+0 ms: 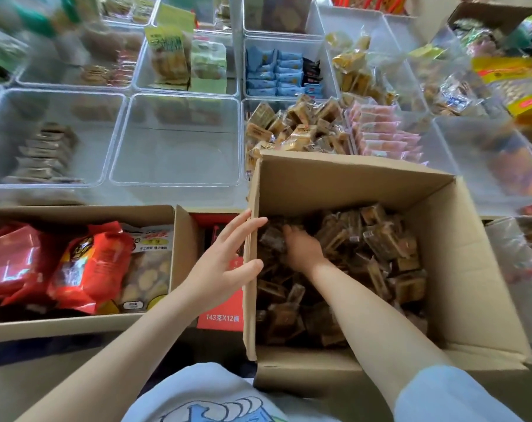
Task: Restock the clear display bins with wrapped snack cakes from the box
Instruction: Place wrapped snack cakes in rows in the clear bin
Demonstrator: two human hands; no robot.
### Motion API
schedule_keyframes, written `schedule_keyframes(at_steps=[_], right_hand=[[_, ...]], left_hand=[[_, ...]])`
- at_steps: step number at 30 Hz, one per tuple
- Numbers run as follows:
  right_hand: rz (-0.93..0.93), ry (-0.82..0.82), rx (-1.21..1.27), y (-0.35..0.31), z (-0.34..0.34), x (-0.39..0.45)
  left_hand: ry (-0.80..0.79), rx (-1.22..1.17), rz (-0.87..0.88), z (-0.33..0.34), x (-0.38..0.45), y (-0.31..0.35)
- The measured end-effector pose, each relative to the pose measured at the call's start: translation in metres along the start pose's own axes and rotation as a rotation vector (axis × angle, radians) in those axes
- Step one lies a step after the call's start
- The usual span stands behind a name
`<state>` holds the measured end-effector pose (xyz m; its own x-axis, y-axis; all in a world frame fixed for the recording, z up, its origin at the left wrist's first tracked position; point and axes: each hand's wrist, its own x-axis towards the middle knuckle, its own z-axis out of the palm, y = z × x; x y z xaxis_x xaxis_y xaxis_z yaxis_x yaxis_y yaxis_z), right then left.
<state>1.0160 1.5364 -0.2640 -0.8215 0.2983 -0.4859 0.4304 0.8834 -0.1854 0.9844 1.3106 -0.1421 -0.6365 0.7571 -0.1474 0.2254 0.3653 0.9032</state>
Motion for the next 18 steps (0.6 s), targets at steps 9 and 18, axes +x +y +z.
schedule_keyframes(at_steps=[9,18], right_hand=[[-0.019,-0.116,1.387,0.008,-0.122,-0.054],[-0.282,-0.233,1.339,-0.121,-0.158,-0.077]], left_hand=[[0.022,-0.036,0.028,-0.015,0.007,0.000],[0.204,-0.553,-0.034,-0.110,0.031,0.017]])
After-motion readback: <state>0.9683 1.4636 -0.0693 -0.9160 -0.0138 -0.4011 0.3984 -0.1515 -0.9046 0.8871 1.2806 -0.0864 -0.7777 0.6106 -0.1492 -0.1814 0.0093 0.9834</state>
